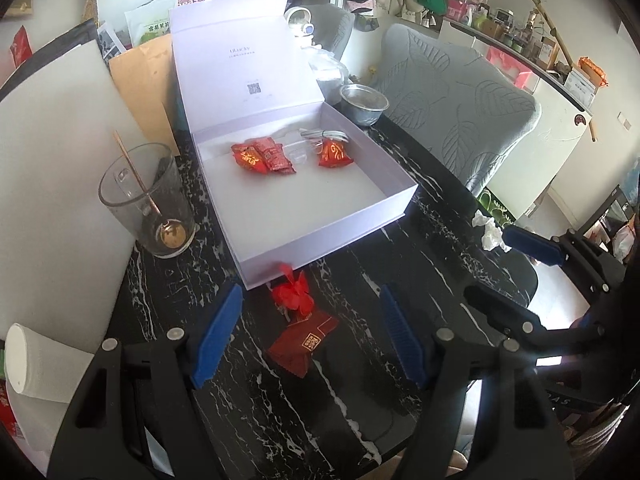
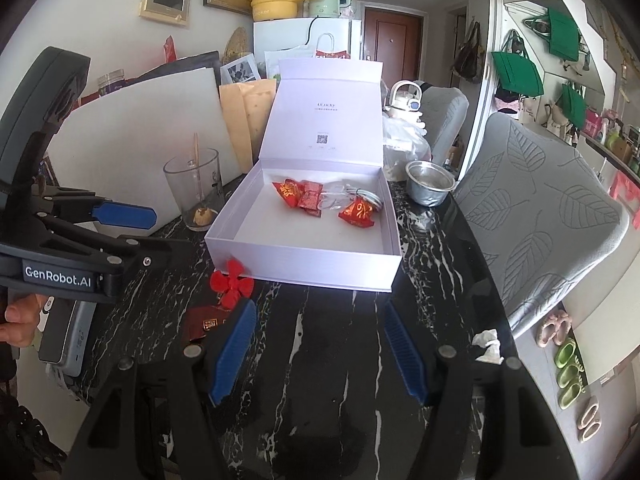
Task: Organize objects
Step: 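Move the left gripper to the dark red packet and the right toward the pinwheel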
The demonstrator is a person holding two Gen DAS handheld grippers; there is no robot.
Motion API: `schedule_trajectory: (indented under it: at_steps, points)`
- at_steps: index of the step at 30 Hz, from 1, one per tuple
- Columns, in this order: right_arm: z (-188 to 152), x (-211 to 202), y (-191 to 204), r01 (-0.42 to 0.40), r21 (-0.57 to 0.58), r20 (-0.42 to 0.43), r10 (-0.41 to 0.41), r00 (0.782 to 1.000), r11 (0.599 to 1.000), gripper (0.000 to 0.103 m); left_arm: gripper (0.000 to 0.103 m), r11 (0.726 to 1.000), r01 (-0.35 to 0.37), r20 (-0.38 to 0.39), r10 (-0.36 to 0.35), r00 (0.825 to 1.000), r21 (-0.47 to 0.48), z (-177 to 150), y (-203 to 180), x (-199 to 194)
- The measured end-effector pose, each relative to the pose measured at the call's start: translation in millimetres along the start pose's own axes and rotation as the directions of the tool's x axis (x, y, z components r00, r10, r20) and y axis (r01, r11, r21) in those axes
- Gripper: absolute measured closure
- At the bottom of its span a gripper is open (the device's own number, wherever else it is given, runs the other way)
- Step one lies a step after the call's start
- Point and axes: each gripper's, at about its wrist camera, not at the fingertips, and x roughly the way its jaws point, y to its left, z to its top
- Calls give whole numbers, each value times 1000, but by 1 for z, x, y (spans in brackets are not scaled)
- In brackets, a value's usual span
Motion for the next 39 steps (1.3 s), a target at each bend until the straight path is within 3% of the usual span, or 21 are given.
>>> schedule_trajectory:
  at_steps: [18,25,36,39]
  points:
    - [-34,51,13,-73,12,-104,74,992,997,36,33,999,55,-114,-54,992,2,-39,11,54]
    - [-37,69,13,-77,4,-135,77,988,997,36,33,996,24,-135,-13,991,81,-46,4,76]
    - [-35,88,16,-91,-17,-162,88,983,996,36,33,997,65,-172,-56,984,48,-50,17,101]
    - [-31,95,19,-99,-21,-169,94,981,995,36,40,993,89,-163,-76,984,74,-50,14,102]
